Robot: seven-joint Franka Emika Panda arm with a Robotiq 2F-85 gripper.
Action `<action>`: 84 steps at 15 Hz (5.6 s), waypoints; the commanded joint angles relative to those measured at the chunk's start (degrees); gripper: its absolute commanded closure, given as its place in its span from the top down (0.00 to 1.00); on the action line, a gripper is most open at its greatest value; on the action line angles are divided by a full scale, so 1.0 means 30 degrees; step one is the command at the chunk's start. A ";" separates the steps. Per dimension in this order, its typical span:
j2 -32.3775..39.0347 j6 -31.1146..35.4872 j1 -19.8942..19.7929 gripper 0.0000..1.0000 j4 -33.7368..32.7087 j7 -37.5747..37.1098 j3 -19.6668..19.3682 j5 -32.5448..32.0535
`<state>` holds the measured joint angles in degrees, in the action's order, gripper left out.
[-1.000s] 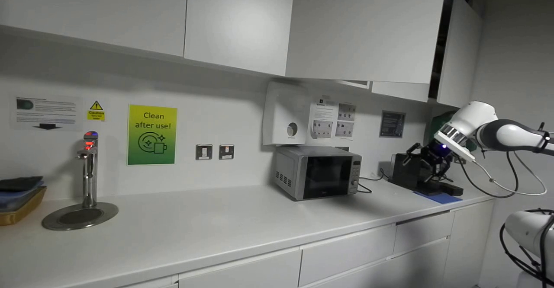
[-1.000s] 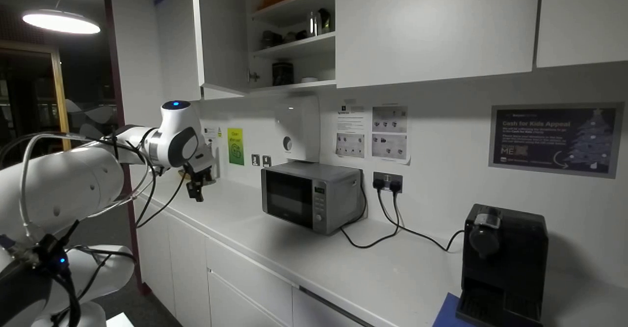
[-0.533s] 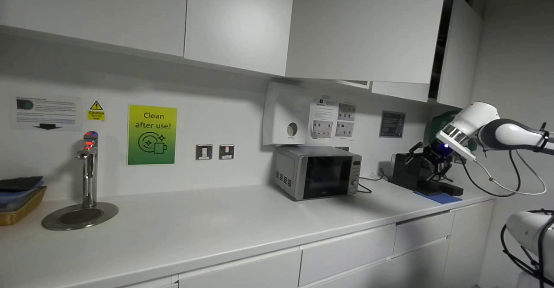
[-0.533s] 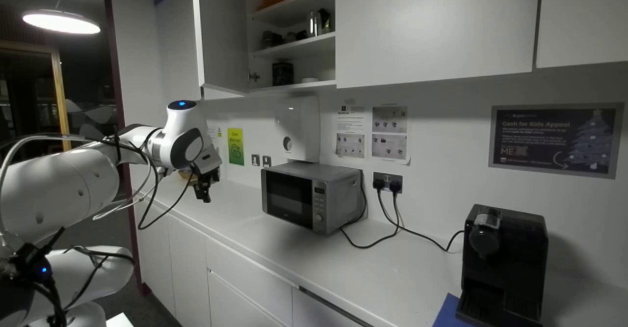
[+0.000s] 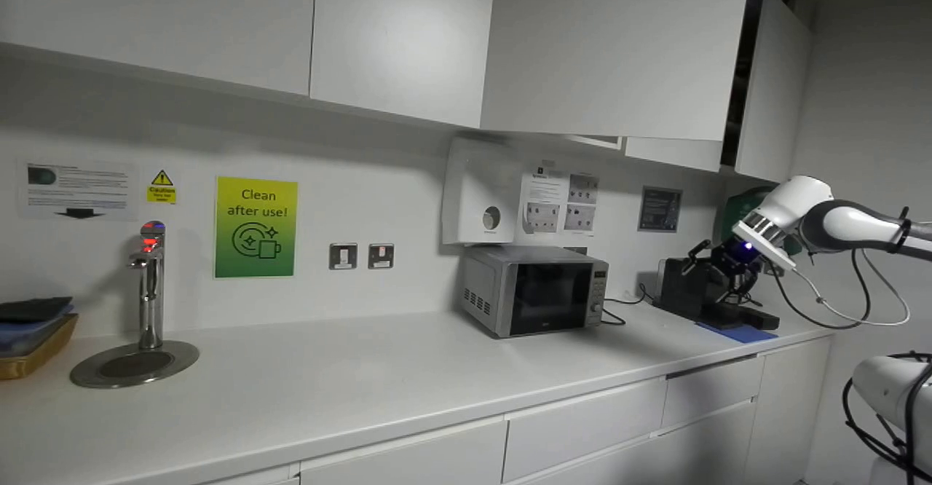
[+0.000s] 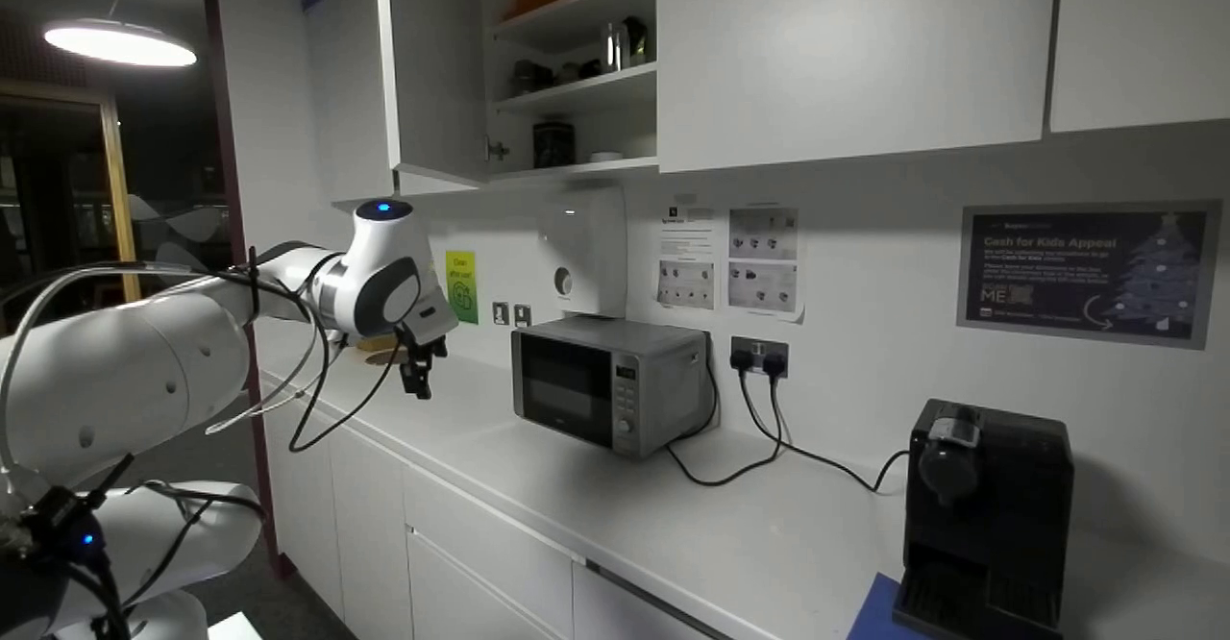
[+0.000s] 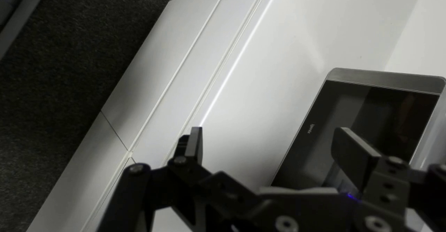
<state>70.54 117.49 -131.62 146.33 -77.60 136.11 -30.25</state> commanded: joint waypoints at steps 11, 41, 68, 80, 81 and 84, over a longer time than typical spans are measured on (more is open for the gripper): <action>-0.2966 0.1928 -0.0338 1.00 -0.2752 0.3136 -0.1485 0.1200; -0.6788 0.6198 -0.1668 1.00 -0.4362 0.6710 -0.3148 0.4349; -1.1540 1.0023 0.4682 1.00 -1.0498 1.7497 -0.9164 1.3638; -1.1304 0.9538 0.8913 1.00 -1.4690 1.9991 -1.1357 1.6755; -1.1278 0.9493 0.9304 1.00 -1.5014 2.0178 -1.1530 1.6974; -1.1255 0.9317 1.0423 1.00 -1.5964 2.0548 -1.2006 1.7588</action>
<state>37.44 146.52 -104.01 102.61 -18.63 102.02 19.20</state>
